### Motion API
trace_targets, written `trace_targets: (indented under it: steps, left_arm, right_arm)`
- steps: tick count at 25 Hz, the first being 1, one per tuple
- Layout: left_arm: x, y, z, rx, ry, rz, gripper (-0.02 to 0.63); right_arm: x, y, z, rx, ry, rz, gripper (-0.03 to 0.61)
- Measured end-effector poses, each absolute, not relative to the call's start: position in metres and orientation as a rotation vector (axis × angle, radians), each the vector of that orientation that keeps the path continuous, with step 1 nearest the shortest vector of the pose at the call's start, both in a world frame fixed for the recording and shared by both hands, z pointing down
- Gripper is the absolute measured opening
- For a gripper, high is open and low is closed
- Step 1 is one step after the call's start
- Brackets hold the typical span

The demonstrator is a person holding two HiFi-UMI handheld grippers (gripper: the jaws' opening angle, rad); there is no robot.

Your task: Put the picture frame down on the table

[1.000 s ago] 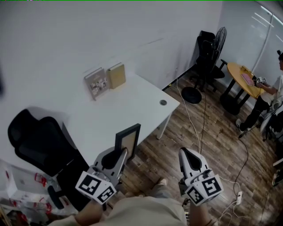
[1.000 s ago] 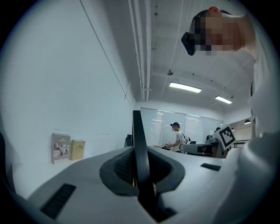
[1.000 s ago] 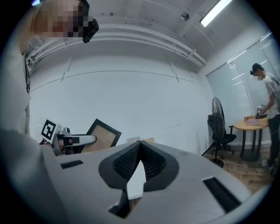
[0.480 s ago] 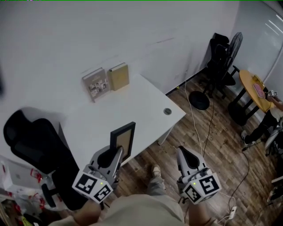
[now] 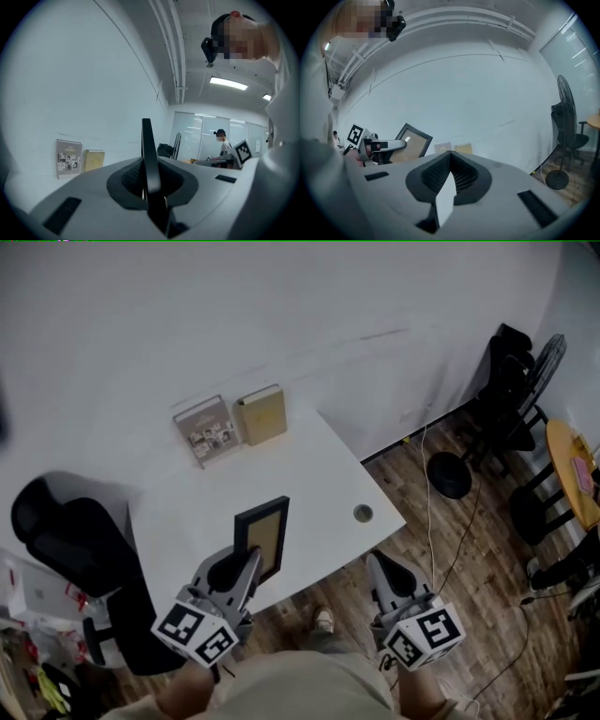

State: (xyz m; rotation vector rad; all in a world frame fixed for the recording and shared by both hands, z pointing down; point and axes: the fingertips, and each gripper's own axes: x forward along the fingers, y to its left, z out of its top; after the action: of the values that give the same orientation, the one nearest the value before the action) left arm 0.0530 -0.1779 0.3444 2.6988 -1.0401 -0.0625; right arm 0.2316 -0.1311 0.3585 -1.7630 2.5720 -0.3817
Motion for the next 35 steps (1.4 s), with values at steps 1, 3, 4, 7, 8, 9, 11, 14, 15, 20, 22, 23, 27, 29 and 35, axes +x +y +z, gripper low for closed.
trace_targets:
  steps: [1, 3, 4, 7, 8, 9, 11, 14, 15, 20, 22, 23, 27, 29, 35]
  left_arm:
    - [0.062, -0.186, 0.342, 2.691, -1.053, -0.073, 0.046]
    - [0.080, -0.204, 0.340, 2.677, -1.087, -0.082, 0.046]
    - [0.086, -0.212, 0.340, 2.666, -1.102, -0.085, 0.046]
    - [0.100, -0.232, 0.342, 2.625, -1.138, -0.098, 0.046]
    - [0.102, -0.238, 0.343, 2.613, -1.153, -0.101, 0.046]
    - [0.104, -0.243, 0.344, 2.601, -1.169, -0.103, 0.046]
    - [0.105, -0.251, 0.345, 2.575, -1.197, -0.108, 0.046]
    - [0.102, -0.260, 0.351, 2.531, -1.219, -0.107, 0.046]
    - [0.101, -0.262, 0.352, 2.520, -1.222, -0.105, 0.046]
    - [0.093, -0.270, 0.357, 2.496, -1.248, -0.084, 0.046]
    - [0.089, -0.274, 0.358, 2.487, -1.251, -0.079, 0.046]
    - [0.086, -0.276, 0.357, 2.486, -1.251, -0.077, 0.046]
    - [0.076, -0.283, 0.361, 2.473, -1.240, -0.071, 0.046]
    - [0.075, -0.287, 0.363, 2.465, -1.216, -0.078, 0.046]
    - [0.070, -0.308, 0.374, 2.458, -1.195, -0.041, 0.046]
  right_arm:
    - [0.239, -0.142, 0.360, -1.738, 2.591, -0.395, 0.021]
    - [0.253, -0.164, 0.363, -1.687, 2.629, -0.415, 0.021]
    - [0.258, -0.175, 0.363, -1.660, 2.645, -0.421, 0.021]
    - [0.273, -0.204, 0.363, -1.592, 2.676, -0.423, 0.021]
    - [0.277, -0.214, 0.363, -1.573, 2.686, -0.422, 0.021]
    - [0.279, -0.223, 0.363, -1.555, 2.696, -0.423, 0.021]
    - [0.280, -0.236, 0.364, -1.519, 2.713, -0.429, 0.021]
    - [0.278, -0.250, 0.366, -1.478, 2.728, -0.441, 0.021]
    - [0.278, -0.254, 0.368, -1.470, 2.730, -0.445, 0.021]
    - [0.276, -0.268, 0.375, -1.464, 2.729, -0.477, 0.021]
    - [0.273, -0.273, 0.375, -1.467, 2.729, -0.489, 0.021]
    - [0.272, -0.275, 0.375, -1.467, 2.729, -0.492, 0.021]
    - [0.262, -0.281, 0.375, -1.469, 2.734, -0.491, 0.021]
    - [0.257, -0.282, 0.376, -1.464, 2.732, -0.512, 0.021]
    - [0.234, -0.297, 0.373, -1.440, 2.773, -0.479, 0.021]
